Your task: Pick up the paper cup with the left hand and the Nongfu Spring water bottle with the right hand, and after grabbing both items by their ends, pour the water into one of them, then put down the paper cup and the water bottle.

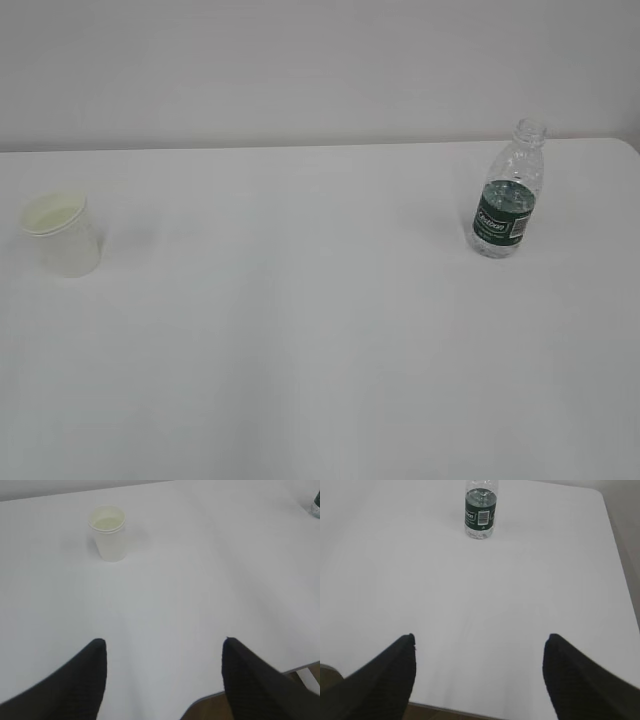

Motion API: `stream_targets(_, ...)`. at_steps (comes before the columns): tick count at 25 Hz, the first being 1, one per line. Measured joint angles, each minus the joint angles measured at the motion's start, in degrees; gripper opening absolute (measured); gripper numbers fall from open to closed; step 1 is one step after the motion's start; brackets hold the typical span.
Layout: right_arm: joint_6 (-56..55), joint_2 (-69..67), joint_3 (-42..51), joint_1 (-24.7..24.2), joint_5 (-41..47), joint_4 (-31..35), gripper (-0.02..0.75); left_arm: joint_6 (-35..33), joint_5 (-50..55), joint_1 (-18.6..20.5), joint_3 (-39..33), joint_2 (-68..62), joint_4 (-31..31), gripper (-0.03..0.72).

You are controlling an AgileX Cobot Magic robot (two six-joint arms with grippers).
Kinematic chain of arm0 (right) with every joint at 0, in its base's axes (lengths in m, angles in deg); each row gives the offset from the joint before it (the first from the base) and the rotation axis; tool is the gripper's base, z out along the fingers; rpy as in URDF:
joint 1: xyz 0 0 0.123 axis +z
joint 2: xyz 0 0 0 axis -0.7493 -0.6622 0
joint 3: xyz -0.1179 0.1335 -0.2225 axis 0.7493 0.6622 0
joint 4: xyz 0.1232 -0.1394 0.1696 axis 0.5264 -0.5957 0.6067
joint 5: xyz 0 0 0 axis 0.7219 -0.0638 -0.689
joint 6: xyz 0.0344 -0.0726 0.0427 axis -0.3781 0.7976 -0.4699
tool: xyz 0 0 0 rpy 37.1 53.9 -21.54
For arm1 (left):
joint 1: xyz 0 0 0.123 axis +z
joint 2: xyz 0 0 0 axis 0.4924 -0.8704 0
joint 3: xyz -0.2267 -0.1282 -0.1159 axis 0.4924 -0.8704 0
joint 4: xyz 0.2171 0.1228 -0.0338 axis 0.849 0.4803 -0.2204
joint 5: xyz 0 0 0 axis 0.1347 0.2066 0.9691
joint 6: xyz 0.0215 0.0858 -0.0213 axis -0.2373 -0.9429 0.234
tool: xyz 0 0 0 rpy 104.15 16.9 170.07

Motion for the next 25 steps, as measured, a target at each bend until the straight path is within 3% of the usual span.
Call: stream_targets(25, 0.0, 0.0, 0.0, 0.0, 0.0, -0.09, 0.589, 0.0, 0.0, 0.0, 0.0, 0.0, -0.12, 0.475)
